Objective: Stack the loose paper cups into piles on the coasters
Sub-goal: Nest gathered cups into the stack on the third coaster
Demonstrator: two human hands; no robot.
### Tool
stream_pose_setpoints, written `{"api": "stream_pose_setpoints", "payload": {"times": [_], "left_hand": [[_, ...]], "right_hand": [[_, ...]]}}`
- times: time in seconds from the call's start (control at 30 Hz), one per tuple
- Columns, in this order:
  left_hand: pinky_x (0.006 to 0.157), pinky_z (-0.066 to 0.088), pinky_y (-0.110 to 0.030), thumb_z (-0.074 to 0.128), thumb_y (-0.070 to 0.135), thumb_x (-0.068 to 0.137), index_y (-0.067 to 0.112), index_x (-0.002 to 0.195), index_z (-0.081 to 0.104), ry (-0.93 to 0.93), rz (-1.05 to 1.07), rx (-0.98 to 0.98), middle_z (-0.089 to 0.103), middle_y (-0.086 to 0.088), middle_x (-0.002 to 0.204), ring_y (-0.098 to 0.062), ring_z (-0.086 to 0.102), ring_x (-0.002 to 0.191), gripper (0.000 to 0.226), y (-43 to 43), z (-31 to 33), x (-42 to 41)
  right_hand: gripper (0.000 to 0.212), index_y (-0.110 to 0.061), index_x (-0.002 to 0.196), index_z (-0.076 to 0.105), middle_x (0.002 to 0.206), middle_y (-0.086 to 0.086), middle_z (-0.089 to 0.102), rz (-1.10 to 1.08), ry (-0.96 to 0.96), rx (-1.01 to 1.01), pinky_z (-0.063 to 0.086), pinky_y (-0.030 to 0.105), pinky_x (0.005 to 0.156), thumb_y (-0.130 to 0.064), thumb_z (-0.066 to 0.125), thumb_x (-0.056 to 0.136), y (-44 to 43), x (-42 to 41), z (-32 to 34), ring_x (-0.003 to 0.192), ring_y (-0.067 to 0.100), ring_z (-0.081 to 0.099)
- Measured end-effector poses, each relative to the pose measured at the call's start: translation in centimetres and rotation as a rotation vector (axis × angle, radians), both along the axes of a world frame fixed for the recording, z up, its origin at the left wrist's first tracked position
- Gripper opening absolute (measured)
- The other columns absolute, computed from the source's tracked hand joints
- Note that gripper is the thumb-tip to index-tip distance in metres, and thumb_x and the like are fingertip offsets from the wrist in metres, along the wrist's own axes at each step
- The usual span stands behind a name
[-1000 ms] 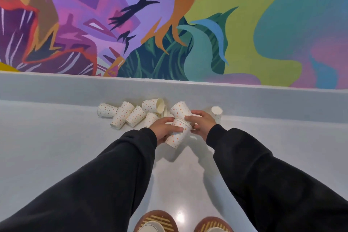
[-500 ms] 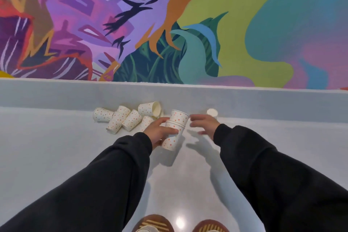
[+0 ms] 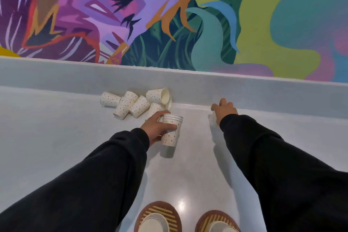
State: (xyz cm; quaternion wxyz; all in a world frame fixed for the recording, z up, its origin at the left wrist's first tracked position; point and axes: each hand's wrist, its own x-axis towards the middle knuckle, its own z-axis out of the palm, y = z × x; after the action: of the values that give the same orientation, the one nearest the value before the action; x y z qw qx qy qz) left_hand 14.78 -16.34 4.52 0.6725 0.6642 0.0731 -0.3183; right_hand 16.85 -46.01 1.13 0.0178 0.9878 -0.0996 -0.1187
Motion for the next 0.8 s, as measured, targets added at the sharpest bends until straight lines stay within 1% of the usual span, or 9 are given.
{"api": "stream_pose_setpoints", "payload": {"times": [0.1,0.17,0.27,0.33,0.4,0.47,0.53,0.67,0.8], "left_hand": [[0.091,0.058,-0.049,0.079,0.000,0.084,0.023,0.131,0.055,-0.009,0.002,0.024,0.067,-0.014,0.124,-0.034,0.067,0.112,0.057,0.2,0.3,0.0],[0.096,0.057,-0.051,0.079,0.000,0.084,0.023,0.128,0.055,-0.027,-0.004,0.047,0.067,-0.014,0.124,-0.035,0.066,0.114,0.056,0.2,0.4,0.2],[0.100,0.055,-0.056,0.082,0.001,0.082,0.024,0.126,0.056,-0.060,-0.027,0.072,0.068,-0.014,0.123,-0.035,0.067,0.115,0.057,-0.4,0.7,0.1],[0.101,0.054,-0.057,0.083,0.002,0.080,0.024,0.126,0.056,-0.078,-0.036,0.076,0.069,-0.014,0.122,-0.034,0.067,0.115,0.057,-1.2,1.1,0.0],[0.101,0.054,-0.056,0.084,0.001,0.080,0.024,0.125,0.056,-0.082,-0.045,0.064,0.068,-0.013,0.122,-0.033,0.067,0.115,0.058,-2.3,1.6,-0.3],[0.101,0.054,-0.056,0.084,0.001,0.079,0.024,0.125,0.056,-0.089,-0.064,0.056,0.068,-0.012,0.122,-0.032,0.067,0.115,0.059,-3.5,2.2,-0.6],[0.101,0.054,-0.055,0.083,-0.001,0.079,0.022,0.126,0.055,-0.095,-0.076,0.048,0.069,-0.012,0.122,-0.031,0.067,0.114,0.060,-4.6,2.6,-1.0],[0.098,0.057,-0.052,0.082,-0.002,0.080,0.020,0.129,0.054,-0.103,-0.082,0.013,0.069,-0.013,0.121,-0.031,0.069,0.112,0.061,-5.9,3.4,-1.6],[0.095,0.058,-0.050,0.081,-0.002,0.082,0.019,0.131,0.053,-0.133,-0.083,-0.015,0.069,-0.012,0.122,-0.031,0.070,0.110,0.061,-6.5,4.1,-2.0]], "right_hand": [[0.049,-0.024,0.127,0.057,0.127,0.006,0.050,-0.076,0.019,0.273,0.050,0.033,0.088,-0.018,0.079,0.084,0.8,-0.1,0.8,0.104,0.027,0.055],[0.051,-0.020,0.115,0.060,0.111,0.004,0.059,-0.183,-0.105,0.591,0.046,0.029,0.078,-0.029,0.089,0.075,1.7,-0.5,2.0,0.093,0.022,0.056],[0.045,-0.017,0.107,0.059,0.101,0.004,0.065,-0.340,-0.279,1.014,0.045,0.028,0.067,-0.037,0.087,0.077,3.4,-1.1,4.3,0.081,0.019,0.061],[0.046,-0.018,0.117,0.057,0.107,0.007,0.069,-0.421,-0.272,1.250,0.050,0.030,0.071,-0.039,0.081,0.084,4.1,-1.4,5.8,0.081,0.020,0.067],[0.050,-0.019,0.130,0.056,0.107,0.008,0.071,-0.456,-0.215,1.424,0.057,0.040,0.087,-0.043,0.074,0.090,4.6,-1.6,7.1,0.089,0.023,0.071],[0.047,-0.014,0.129,0.061,0.096,0.010,0.073,-0.510,-0.198,1.547,0.055,0.048,0.099,-0.044,0.069,0.094,4.9,-2.0,7.8,0.098,0.026,0.071],[0.038,-0.014,0.119,0.065,0.093,0.011,0.075,-0.551,-0.212,1.633,0.054,0.048,0.100,-0.043,0.069,0.094,5.0,-2.5,8.2,0.103,0.027,0.071],[0.029,-0.016,0.116,0.062,0.112,0.011,0.074,-0.581,-0.243,1.768,0.054,0.046,0.099,-0.032,0.070,0.094,5.3,-3.5,8.8,0.106,0.029,0.073],[0.036,-0.013,0.119,0.065,0.115,0.011,0.074,-0.549,-0.259,1.744,0.054,0.050,0.103,-0.028,0.076,0.089,5.3,-4.8,8.4,0.111,0.032,0.071]]}}
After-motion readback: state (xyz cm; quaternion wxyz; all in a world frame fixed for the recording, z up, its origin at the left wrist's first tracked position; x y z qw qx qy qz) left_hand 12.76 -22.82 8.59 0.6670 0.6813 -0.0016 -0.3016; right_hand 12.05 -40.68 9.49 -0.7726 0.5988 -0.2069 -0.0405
